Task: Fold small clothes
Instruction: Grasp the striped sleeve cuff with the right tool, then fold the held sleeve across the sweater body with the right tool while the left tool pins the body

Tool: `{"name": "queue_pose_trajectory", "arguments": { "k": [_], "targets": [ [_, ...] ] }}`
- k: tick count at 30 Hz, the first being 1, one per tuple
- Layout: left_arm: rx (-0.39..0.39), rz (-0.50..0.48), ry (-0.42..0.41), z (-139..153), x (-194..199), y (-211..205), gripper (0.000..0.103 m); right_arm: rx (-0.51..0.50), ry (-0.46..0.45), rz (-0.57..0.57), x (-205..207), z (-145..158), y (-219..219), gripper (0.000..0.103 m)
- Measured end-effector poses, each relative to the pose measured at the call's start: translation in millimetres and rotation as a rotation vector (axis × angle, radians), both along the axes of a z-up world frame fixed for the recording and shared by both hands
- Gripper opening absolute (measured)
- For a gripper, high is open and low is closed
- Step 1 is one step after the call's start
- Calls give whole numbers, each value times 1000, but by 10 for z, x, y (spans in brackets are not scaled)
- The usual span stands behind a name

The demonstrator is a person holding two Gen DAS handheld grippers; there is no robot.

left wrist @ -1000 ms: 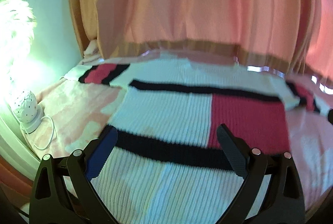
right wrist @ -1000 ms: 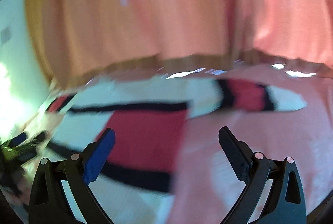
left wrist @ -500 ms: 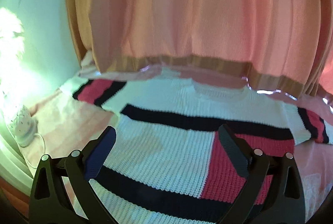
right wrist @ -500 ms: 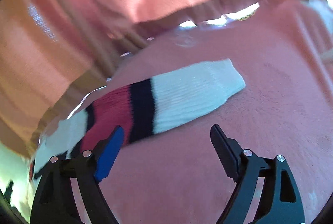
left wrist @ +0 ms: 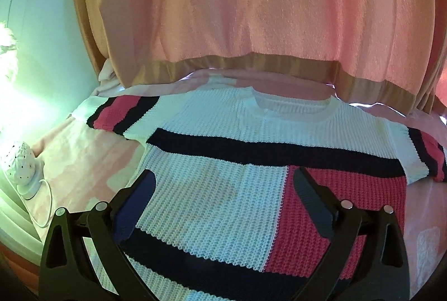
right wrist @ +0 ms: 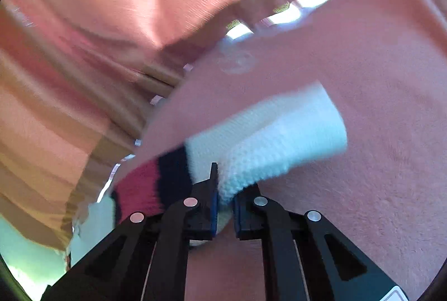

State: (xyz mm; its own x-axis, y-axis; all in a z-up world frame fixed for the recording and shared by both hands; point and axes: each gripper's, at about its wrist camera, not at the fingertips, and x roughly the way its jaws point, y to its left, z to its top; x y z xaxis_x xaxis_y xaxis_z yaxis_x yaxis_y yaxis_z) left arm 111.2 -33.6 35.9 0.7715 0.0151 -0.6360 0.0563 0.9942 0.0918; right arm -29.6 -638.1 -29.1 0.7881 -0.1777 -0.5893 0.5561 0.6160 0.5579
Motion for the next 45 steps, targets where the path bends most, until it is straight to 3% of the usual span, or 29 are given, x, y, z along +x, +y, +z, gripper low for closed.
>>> {"name": "queue_pose_trajectory", "arguments": {
  "k": [5, 8, 10, 13, 14, 15, 18, 20, 22, 23, 27, 31, 34, 37, 39, 40, 41, 42, 44, 45],
  "targets": [
    [-37, -1, -2, 80, -21, 129, 96, -132, -150, 223, 287, 945, 830, 8],
    [-80, -9, 0, 162, -49, 258, 97, -232, -243, 441, 676, 1576, 1786, 8],
    [-103, -11, -7, 221, -88, 357, 97, -272, -279, 569, 962, 1812, 2437, 9],
    [-132, -36, 0, 275, -102, 514, 98, -292, -288, 740, 1475, 1837, 3427, 15],
    [-136, -45, 3, 276, -99, 555, 98, -302, -269, 792, 1652, 1748, 3741, 21],
    [-136, -45, 7, 272, -91, 595, 98, -312, -248, 826, 1758, 1659, 3964, 38],
    [-139, -50, 26, 253, -49, 762, 98, -380, -174, 876, 1871, 1410, 4513, 41],
    [-147, -44, 26, 265, -9, 889, 98, -451, -164, 847, 1652, 1394, 4564, 43],
    [-171, -41, 36, 273, 89, 970, 98, -488, -136, 802, 1315, 1343, 4419, 60],
    [-190, -50, 57, 267, 170, 977, 98, -505, -116, 780, 1181, 1304, 4306, 63],
    [-209, -122, 149, 123, 567, 720, 98, -609, 108, 647, 745, 855, 3801, 66],
    [-169, -129, 221, -215, 1107, 345, 98, -532, 237, 552, 727, 430, 3373, 66],
    [-183, -120, 315, -588, 1524, 149, 94, -511, 286, 537, 901, 253, 3327, 66],
    [-222, -90, 344, -829, 1676, 105, 84, -527, 322, 544, 1087, 96, 3407, 66],
    [-221, -89, 371, -927, 1726, 93, 70, -520, 344, 542, 1202, 9, 3454, 66],
    [-210, -85, 345, -914, 1721, 90, 64, -504, 353, 538, 1253, -46, 3426, 66],
    [-210, -96, 326, -888, 1722, 85, 40, -495, 355, 536, 1245, -65, 3416, 64],
    [-212, -100, 330, -879, 1738, 82, 18, -483, 355, 532, 1272, -100, 3387, 56],
    [-278, -120, 340, -818, 1789, 137, 10, -462, 347, 522, 1319, -157, 3365, 21],
    [-305, -123, 313, -713, 1784, 180, 10, -444, 326, 515, 1339, -126, 3350, 12]
  ]
}}
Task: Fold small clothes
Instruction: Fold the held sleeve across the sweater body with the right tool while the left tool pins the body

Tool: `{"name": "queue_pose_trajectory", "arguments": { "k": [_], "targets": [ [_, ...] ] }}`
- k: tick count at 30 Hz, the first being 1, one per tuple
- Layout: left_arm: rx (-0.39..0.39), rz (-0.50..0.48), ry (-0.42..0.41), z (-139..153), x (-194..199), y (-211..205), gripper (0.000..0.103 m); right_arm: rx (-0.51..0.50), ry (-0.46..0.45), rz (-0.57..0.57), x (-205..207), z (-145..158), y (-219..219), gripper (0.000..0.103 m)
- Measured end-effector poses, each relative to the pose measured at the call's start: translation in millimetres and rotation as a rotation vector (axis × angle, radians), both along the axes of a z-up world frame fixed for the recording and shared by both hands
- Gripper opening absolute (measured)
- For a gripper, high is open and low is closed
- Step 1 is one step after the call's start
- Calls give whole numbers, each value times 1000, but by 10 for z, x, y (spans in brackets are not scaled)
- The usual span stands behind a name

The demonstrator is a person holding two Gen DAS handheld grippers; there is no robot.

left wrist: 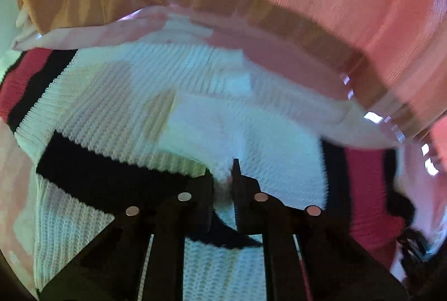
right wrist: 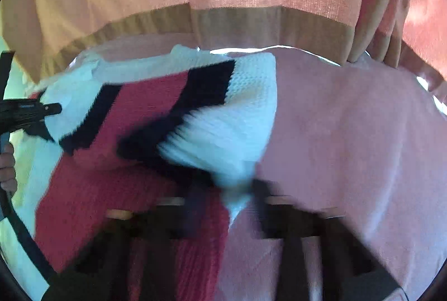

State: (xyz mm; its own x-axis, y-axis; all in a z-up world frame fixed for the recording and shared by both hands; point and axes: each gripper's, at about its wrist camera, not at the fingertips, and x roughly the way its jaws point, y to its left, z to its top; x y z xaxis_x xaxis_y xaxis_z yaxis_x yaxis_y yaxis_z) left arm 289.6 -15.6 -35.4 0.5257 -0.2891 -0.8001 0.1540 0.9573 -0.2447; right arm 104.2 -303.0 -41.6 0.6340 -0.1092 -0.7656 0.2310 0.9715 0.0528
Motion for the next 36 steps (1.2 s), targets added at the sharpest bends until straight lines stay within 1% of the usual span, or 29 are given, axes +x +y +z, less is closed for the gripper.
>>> {"name": "queue_pose_trajectory", "arguments": {
  "k": [2, 3, 4, 5, 6, 7, 8, 9, 10, 11, 13, 14, 16, 18, 19, 20, 21, 23, 24, 25, 27, 28, 30, 31, 32, 33, 34, 35, 36],
  "targets": [
    [-2, 3, -67, 205, -18, 25, 9, 61, -96, 2, -71, 206, -11, 12],
    [-8, 6, -110, 350, -22, 72, 10, 61, -126, 12, -94, 285, 12, 12],
    [-14, 16, -129, 428, -29, 124, 10, 52, -151, 32, -123, 352, 51, 12],
    [-12, 29, -134, 462, -13, 183, 10, 32, -140, 41, -118, 337, 84, 12],
    [-4, 40, -125, 446, 32, 239, 10, 3, -77, 36, -69, 205, 90, 12],
    [21, 53, -95, 335, 87, 286, 10, -8, -13, 23, -20, 68, 76, 12],
    [45, 60, -59, 194, 127, 330, 10, 9, 57, 0, 14, -123, 23, 12],
    [61, 63, -29, 85, 147, 361, 10, 27, 30, -7, -16, -136, -1, 12],
    [79, 64, 7, -57, 160, 387, 10, 27, 34, -18, -29, -76, 2, 12],
    [84, 60, 15, -113, 152, 405, 10, 23, 29, -17, -45, -7, 28, 12],
    [99, 42, -17, -82, 102, 394, 11, 11, -8, -20, -177, 216, 155, 21],
    [101, 37, -26, -50, 87, 385, 11, 10, -39, -19, -253, 308, 215, 21],
    [91, 41, -23, -35, 73, 413, 12, 5, -112, -9, -401, 489, 327, 26],
    [96, 48, -12, -54, 84, 428, 13, 10, -171, 10, -416, 614, 412, 27],
    [95, 53, -9, -63, 95, 444, 13, 4, -169, 40, -312, 630, 481, 26],
    [98, 58, -7, -71, 96, 449, 13, -15, -142, 67, -193, 578, 542, 26],
    [101, 59, -6, -73, 95, 449, 14, -40, -88, 81, -19, 454, 566, 24],
    [108, 60, -12, -86, 112, 426, 14, -47, 48, 66, 199, 72, 482, 13],
    [112, 58, -14, -94, 106, 423, 15, -14, 57, 46, 207, -72, 376, 7],
    [114, 55, -17, -105, 94, 425, 15, 21, 29, 30, 167, -48, 303, 6],
    [119, 49, -23, -114, 85, 425, 15, 52, 26, 13, 161, 76, 323, 5],
    [125, 47, -29, -117, 80, 420, 15, 31, -15, 36, 148, 210, 396, 5],
    [135, 48, -32, -121, 81, 400, 15, -20, -37, 64, 163, 277, 480, 5],
    [139, 53, -34, -123, 82, 389, 15, -41, -15, 67, 209, 214, 475, 5],
    [143, 54, -35, -122, 80, 381, 15, -57, 31, 51, 246, 99, 432, 5],
    [144, 55, -36, -118, 78, 376, 16, -62, 76, 26, 265, -26, 369, 0],
    [142, 52, -35, -111, 75, 375, 15, -13, 45, 18, 221, -52, 269, 0],
    [136, 53, -31, -103, 71, 383, 15, 13, 42, 0, 203, -9, 232, 0],
    [125, 53, -28, -93, 76, 395, 15, 32, 32, -3, 187, 63, 235, 9]
  ]
}}
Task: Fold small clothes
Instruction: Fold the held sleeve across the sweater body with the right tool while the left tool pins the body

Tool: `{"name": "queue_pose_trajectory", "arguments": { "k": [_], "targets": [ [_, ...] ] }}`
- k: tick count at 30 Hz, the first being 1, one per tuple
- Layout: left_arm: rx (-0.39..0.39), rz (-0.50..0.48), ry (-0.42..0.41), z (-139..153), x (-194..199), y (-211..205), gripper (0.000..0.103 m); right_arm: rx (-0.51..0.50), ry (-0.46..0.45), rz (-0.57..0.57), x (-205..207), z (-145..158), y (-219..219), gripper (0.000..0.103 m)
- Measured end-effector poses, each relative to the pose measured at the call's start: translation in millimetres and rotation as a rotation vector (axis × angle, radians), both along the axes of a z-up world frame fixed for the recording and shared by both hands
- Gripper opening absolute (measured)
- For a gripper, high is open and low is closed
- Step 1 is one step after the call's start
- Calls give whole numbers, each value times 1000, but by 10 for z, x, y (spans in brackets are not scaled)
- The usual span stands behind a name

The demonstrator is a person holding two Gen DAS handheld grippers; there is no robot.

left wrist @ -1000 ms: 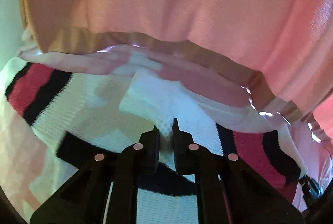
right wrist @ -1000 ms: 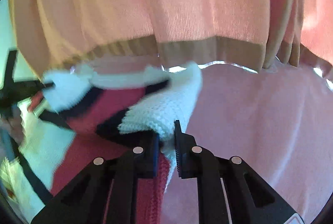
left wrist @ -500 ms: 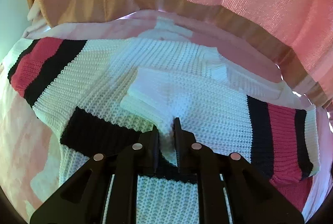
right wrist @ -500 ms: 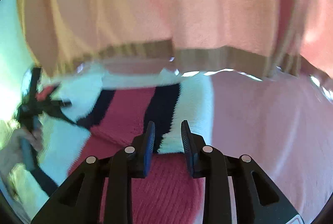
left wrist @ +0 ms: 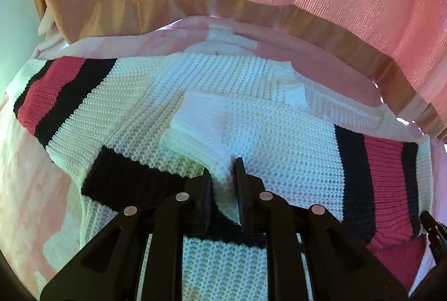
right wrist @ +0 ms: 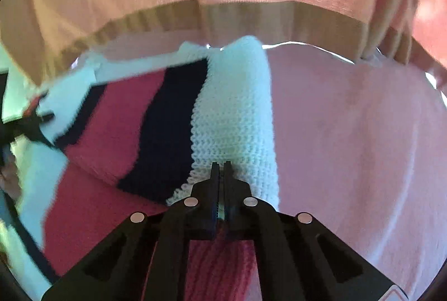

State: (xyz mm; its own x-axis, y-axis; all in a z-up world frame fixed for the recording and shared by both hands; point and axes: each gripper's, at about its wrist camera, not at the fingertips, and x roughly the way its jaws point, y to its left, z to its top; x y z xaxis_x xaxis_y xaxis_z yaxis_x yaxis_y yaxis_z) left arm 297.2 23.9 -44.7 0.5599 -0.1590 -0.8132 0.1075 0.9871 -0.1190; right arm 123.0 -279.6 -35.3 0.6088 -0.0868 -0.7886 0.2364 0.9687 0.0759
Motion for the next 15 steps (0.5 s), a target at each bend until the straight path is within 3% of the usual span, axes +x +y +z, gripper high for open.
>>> {"name": "queue_pose_trajectory", "arguments": {
  "k": [3, 4, 7, 8, 9, 10, 13, 15],
  "targets": [
    [-38, 7, 18, 15, 11, 49, 17, -77, -47, 39, -116, 245, 142, 62],
    [-51, 11, 27, 1, 26, 69, 17, -128, -47, 66, -165, 263, 211, 67],
    [-59, 5, 29, -18, 43, 64, 17, -218, 28, 110, -131, 60, 291, 65],
    [-55, -1, 24, -13, 34, 51, 15, -226, 51, 113, -70, -36, 280, 57],
    [-53, -5, 20, -7, 26, 36, 15, -235, 60, 110, -42, -80, 275, 25],
    [-52, -13, 14, 10, 13, 16, 14, -239, 46, 91, -36, -62, 251, 16],
    [-52, -22, 6, 33, -9, 8, 14, -175, -31, 9, -146, 145, 43, 13],
    [-49, -32, 31, -38, -2, 6, 16, -171, 19, -16, -173, 56, -91, 14]
  ]
}}
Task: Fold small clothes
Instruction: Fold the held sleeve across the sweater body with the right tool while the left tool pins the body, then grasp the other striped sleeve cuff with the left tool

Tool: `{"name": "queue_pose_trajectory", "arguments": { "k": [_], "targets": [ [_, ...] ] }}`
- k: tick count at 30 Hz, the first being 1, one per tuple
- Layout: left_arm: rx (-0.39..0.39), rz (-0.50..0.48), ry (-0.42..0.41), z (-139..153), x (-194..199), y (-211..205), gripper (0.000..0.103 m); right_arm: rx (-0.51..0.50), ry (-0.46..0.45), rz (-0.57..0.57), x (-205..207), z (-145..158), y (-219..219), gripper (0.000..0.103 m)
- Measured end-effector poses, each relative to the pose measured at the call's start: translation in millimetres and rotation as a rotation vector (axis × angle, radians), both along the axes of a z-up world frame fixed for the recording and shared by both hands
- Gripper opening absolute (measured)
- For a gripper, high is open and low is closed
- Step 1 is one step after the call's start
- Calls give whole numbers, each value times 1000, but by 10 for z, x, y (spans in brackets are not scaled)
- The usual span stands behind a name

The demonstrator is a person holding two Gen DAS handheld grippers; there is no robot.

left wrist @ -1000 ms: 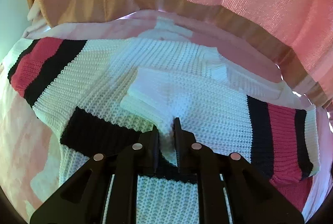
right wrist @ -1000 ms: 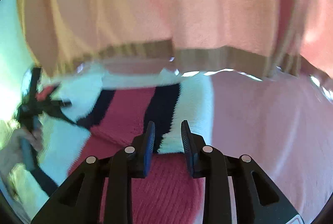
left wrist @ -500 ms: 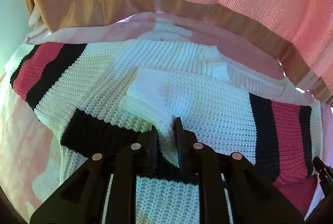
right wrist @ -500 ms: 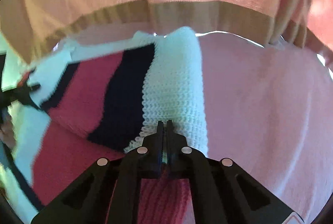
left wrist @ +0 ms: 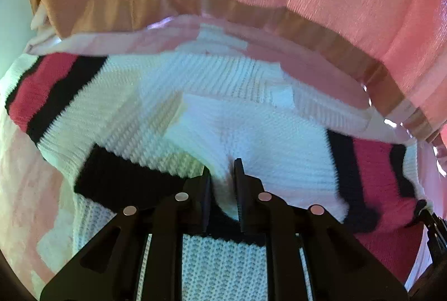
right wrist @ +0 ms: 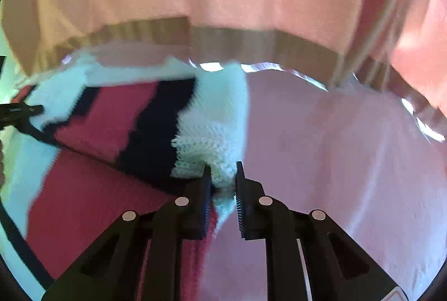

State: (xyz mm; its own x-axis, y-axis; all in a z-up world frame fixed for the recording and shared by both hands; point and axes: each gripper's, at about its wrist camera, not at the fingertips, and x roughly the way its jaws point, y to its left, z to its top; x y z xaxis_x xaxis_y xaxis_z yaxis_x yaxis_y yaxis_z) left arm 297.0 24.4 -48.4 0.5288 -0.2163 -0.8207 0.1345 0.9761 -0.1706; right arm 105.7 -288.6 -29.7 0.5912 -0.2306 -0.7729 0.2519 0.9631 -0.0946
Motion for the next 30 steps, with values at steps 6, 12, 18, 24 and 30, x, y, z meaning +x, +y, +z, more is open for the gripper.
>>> {"name": "queue_pose_trajectory", "arguments": {
  "k": [6, 12, 18, 24, 30],
  "targets": [
    [-77, 40, -85, 393, -82, 299, 18, 17, -55, 10, -66, 149, 178, 29],
    [-30, 349, -145, 665, 219, 1469, 42, -111, -190, 154, -314, 412, 755, 57],
    [70, 677, -40, 233, 681, 2729, 41, -91, -154, 280, -262, 217, 1139, 60],
    [57, 722, -2, -17, 1021, 3054, 27, -88, -101, 320, -229, -2, 1381, 64],
    [61, 677, -81, 272, 1099, 2824, 6, -82, -105, 312, -224, 1, 1375, 64]
  ]
}}
